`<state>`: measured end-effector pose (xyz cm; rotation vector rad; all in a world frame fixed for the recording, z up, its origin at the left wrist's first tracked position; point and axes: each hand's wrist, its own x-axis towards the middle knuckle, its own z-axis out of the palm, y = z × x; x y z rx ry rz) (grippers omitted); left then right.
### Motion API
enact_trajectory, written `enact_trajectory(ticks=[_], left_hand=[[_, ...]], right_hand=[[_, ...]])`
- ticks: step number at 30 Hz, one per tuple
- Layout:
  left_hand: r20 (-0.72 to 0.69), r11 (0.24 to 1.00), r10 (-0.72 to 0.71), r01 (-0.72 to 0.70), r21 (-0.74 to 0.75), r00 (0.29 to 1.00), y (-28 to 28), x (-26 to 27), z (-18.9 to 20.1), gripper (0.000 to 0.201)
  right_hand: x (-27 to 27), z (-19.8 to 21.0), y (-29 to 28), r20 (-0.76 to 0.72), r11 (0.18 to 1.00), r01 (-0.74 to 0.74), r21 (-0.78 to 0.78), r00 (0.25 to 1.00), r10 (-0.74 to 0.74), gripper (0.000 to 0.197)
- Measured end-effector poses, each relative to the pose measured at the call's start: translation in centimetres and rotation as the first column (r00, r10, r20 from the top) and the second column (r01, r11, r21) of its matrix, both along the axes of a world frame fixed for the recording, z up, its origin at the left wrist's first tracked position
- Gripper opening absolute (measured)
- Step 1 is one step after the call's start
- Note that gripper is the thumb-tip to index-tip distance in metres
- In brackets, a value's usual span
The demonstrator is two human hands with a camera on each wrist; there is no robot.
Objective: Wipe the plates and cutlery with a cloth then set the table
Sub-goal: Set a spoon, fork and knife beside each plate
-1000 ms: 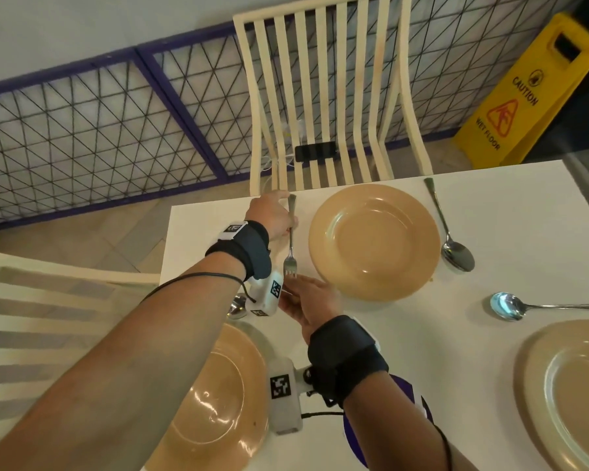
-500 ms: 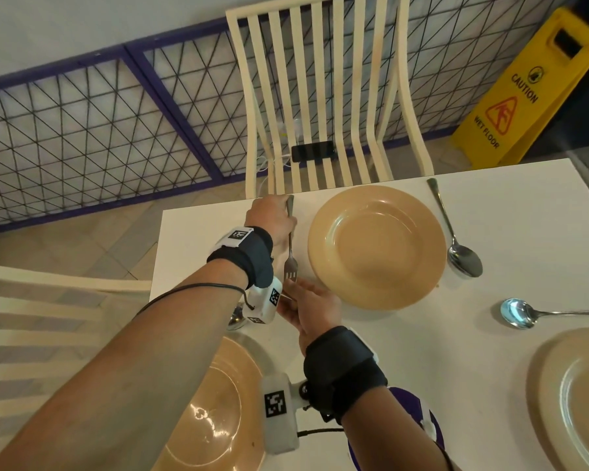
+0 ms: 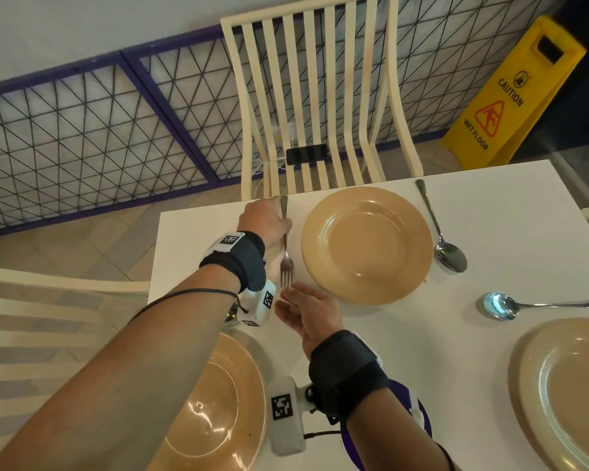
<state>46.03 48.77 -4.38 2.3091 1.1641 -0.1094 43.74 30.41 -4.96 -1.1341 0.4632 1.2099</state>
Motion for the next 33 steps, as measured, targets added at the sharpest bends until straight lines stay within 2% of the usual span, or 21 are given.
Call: enact_trajectory(ticks=[3,4,9,13,19,23,26,30,33], left_hand=[[0.084,0.999,0.044,-0.042,-0.025,0.996,-1.0,-1.7,1.6,0.049],[0.123,0.998,0.056,-0.052,-0.032,0.991,-1.7,-2.6,2.5,0.050],[0.317,0.994,0.071,-0.041,-0.098,0.946,-8.9,-8.2,7.1,0.035],[0.363,0.986,0.026,0.037,-0.165,0.931,-18.0,-13.6,8.5,0.027],[0.238,0.920,-0.043,0.131,-0.368,0.970,-31.6,-20.4,5.9,0.028],[0.092,0.923,-0.122,0.147,-0.356,0.988,-37.7,-22.7,3.7,0.034],[0.041,0.935,-0.148,0.154,-0.320,0.988,-40.1,-23.3,3.1,0.039],[0.007,0.949,-0.075,0.074,-0.306,0.997,-41.4,-23.8,3.1,0.043],[-0.012,0.951,-0.046,0.040,-0.307,0.999,-42.1,-24.3,3.4,0.044]], right_hand=[[0.1,0.9,-2.2,0.007,0.999,-0.042,0.006,0.999,0.042,0.029],[0.1,1.3,-3.2,0.017,0.998,-0.059,0.011,0.998,0.058,0.029],[-0.1,3.8,-10.5,0.145,0.977,-0.209,-0.033,0.967,0.211,0.026],[-0.8,5.1,-18.2,0.332,0.930,-0.333,-0.158,0.869,0.367,0.017],[-2.6,5.7,-29.2,0.449,0.808,-0.364,-0.463,0.690,0.568,0.011],[-4.3,3.7,-34.1,0.469,0.689,-0.316,-0.652,0.546,0.694,0.016],[-5.3,2.4,-34.9,0.468,0.619,-0.300,-0.726,0.445,0.764,0.026],[-5.5,1.4,-33.3,0.436,0.540,-0.283,-0.793,0.357,0.826,0.041],[-5.6,1.3,-32.0,0.397,0.465,-0.299,-0.834,0.262,0.880,0.043]])
